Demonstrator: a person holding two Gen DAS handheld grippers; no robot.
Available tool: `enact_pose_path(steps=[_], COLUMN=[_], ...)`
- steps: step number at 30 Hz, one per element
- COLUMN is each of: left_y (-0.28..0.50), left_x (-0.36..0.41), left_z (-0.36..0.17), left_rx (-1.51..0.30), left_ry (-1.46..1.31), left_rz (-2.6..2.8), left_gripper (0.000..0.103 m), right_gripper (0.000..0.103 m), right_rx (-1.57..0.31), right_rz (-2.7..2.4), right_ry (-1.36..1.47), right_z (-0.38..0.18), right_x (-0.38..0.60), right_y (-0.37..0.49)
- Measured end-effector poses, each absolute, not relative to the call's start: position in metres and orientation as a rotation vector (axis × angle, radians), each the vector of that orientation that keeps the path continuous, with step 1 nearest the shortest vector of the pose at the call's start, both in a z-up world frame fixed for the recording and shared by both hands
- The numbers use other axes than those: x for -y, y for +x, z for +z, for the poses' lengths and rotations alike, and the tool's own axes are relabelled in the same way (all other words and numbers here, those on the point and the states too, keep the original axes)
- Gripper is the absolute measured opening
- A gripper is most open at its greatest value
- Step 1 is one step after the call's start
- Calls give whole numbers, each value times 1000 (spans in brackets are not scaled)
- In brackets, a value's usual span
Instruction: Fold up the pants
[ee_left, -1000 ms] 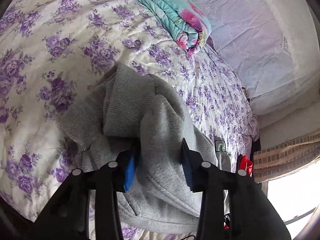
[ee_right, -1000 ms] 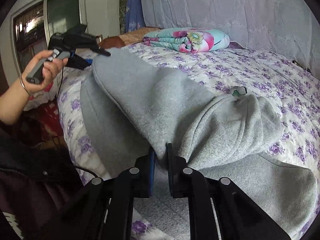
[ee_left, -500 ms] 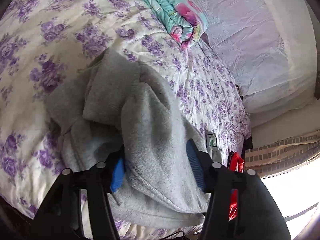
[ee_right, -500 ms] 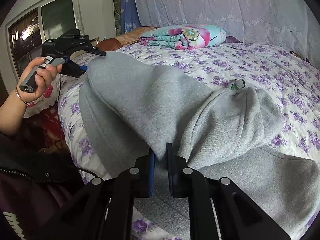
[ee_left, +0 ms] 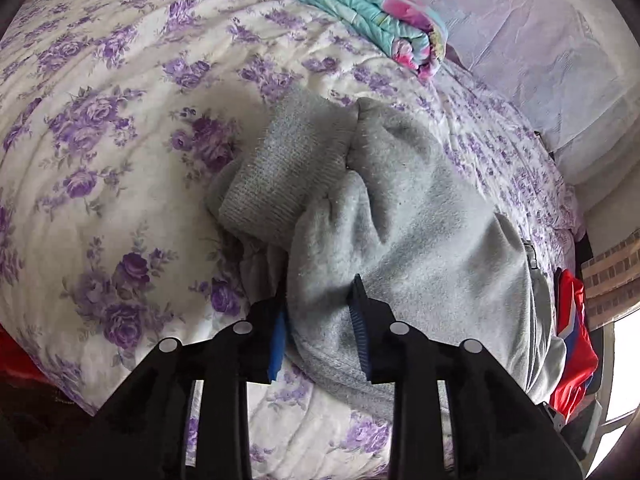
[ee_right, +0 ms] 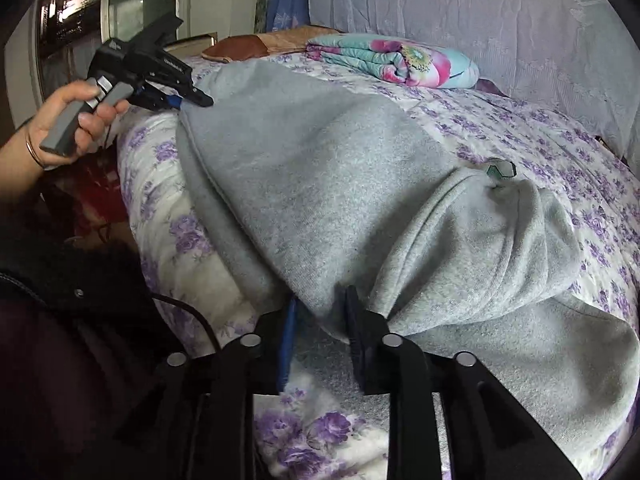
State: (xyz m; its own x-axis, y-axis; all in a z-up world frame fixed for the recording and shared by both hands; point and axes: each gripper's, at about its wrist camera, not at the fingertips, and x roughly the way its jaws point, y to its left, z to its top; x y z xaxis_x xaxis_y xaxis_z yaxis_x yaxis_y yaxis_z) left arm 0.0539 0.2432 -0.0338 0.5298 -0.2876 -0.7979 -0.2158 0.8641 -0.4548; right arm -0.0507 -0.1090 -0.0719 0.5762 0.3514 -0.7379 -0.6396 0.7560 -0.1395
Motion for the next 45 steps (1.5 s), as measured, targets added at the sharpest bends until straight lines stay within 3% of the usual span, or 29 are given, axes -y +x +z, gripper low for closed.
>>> enact_pose_path(steps=[1,3,4,5,6,10,14,16,17,18,19,20,25,26,27,28,31,37,40,44,45], left_y=[48,34,22,13,7,0,30,40,43,44,43,41,38,37,38,38,38,38,38,38,38], left_x=[-244,-245,-245,-245,-242,-213,-153,-130,-123,-120,-120,-122,-133,-134,-133,-132,-126,-123,-124,-122,-122], left_z=[-26,-7,9,23,35,73,43,15,1,-13,-22,-25,-23,-23,-22,-23,-24,-25,-24,-25,-25], left_rx=[-1015,-997,-964,-933,-903,-789,-870,-933,-965,-991,-990,-975,-961,-957,-955,-952,-950,-946,-945,-944,-946], left_ry=[-548,-515,-472,-428,-388,-319,-271,-224,-218,-212,-197,-186,-245,-254,-256,-253,-234,-229,-242,-236,-233], left_rz=[-54,-38,-6,26,48,-16,-137,-163,-179,-190,-183,-189,-228,-233,-233,-230,-223,-205,-197,-185,-183], left_gripper=[33,52,62,64,64,81,82,82,82,81,81,82,82,82,82,82,86,87,88,89,89], right_gripper=[47,77,86,100,100,100,99,88,73,43,23,15,18,34,66,72,71,72,53,20,17], right_rx=[-746,-656,-599,-551,-508,-527,-762,-885,-917,-874,-842,-784,-349,-316,-328,-389,-589,-518,-520,-575,-605], right_rz=[612,595,567,540,500,194,29,-50,-9,35,23,16,19,9,-40,-89,-98,-95,-106,-48,-33], right_ry=[-402,-374,-356,-330,-302,-308,-396,-477,-428,-362,-349,-301,80,155,212,251,358,452,629,772,770], right_z=[-61,-30,-11,6,24,46,-15,-62,-76,-73,-67,-54,4,-3,-18,-32,-74,-55,-61,-80,-84], right_x=[110,118,124,130,136,134,106,107,116,126,134,144,234,254,270,284,319,378,418,440,436], right_y=[-53,-60,-63,-63,-58,8,96,119,116,105,95,79,-50,-68,-79,-76,-71,-106,-112,-101,-95])
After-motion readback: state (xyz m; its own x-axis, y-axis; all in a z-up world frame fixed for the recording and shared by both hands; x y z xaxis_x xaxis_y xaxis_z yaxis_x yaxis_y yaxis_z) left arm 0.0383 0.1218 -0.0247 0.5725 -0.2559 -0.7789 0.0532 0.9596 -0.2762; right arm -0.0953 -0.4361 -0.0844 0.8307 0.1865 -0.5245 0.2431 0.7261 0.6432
